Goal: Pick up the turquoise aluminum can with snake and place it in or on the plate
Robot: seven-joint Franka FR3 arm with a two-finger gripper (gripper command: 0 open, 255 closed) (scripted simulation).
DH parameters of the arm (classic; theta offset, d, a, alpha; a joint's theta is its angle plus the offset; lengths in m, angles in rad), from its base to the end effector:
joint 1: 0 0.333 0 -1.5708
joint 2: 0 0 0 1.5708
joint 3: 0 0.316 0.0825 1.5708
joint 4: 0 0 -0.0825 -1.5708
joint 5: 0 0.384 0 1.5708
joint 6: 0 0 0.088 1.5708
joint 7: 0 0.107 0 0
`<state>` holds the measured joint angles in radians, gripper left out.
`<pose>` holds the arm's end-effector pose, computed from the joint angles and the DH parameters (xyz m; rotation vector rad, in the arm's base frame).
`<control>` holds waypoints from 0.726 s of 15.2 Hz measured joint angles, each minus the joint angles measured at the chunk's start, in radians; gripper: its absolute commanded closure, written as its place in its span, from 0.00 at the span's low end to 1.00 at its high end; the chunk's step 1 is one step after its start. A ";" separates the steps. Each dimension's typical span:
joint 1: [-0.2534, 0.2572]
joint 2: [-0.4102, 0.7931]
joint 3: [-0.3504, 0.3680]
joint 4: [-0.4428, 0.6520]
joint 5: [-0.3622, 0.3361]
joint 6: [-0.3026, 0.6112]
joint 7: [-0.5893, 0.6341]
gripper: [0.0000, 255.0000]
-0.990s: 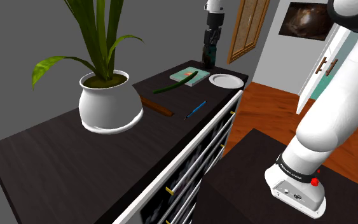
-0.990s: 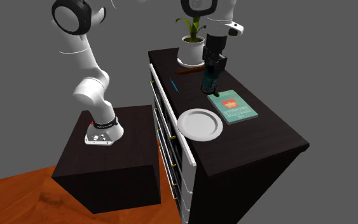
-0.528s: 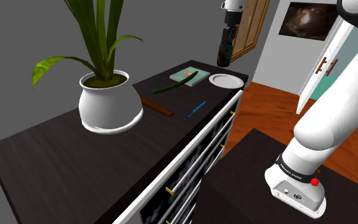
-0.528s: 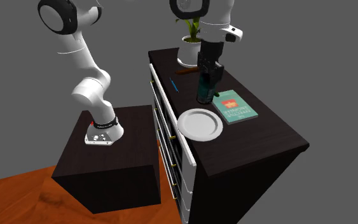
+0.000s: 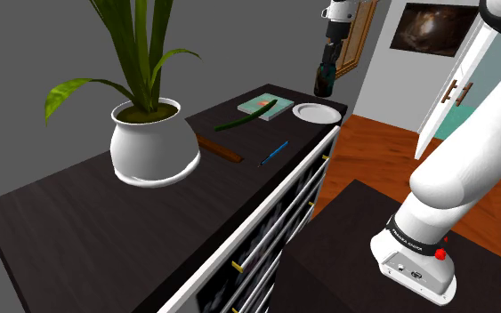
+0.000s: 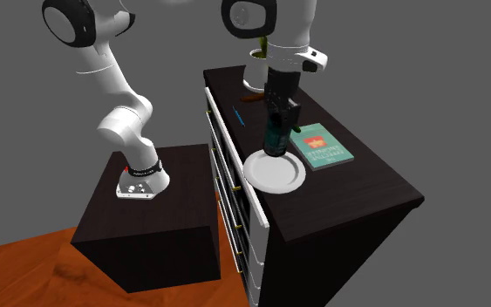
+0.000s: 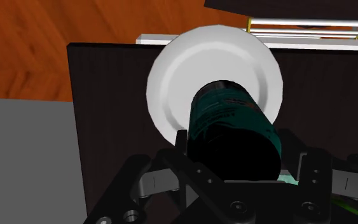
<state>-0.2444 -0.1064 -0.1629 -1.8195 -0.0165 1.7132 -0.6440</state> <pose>0.4833 -0.2142 0.5754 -3.1176 -0.3759 0.0010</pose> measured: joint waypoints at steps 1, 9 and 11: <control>-0.001 -0.002 -0.001 -0.017 -0.001 0.015 -0.001 1.00; -0.001 -0.004 -0.001 -0.127 -0.001 0.123 0.000 1.00; -0.001 0.000 -0.001 -0.149 -0.001 0.148 0.000 1.00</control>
<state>-0.2453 -0.1063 -0.1641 -1.9682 -0.0172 1.8617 -0.6438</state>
